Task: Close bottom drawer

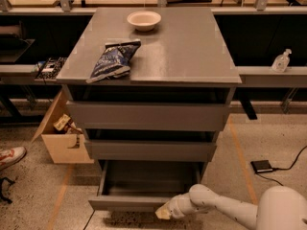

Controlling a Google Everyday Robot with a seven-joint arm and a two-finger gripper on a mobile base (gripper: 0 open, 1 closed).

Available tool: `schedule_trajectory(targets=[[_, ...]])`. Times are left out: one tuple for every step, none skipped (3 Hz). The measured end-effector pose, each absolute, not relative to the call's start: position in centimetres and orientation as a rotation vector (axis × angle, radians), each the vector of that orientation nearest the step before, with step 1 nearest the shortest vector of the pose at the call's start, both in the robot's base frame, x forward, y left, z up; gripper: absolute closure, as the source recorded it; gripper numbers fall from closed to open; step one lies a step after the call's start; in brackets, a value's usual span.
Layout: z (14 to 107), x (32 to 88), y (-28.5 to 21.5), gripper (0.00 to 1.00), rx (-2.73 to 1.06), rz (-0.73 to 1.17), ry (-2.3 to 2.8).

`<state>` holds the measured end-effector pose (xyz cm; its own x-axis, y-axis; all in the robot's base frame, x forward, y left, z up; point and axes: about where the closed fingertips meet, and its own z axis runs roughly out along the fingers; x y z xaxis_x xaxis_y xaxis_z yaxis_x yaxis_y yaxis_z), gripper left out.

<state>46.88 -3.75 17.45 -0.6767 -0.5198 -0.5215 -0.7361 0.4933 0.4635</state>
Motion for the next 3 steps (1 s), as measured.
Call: schedule_trajectory(targets=[[18.57,49.82,-1.29,1.0,-1.101,0.953,2.317],[18.57,49.81,-1.28,1.0,-1.101,0.954,2.317],[18.14,49.95,-0.86,1.0,-1.097,0.945,2.297]])
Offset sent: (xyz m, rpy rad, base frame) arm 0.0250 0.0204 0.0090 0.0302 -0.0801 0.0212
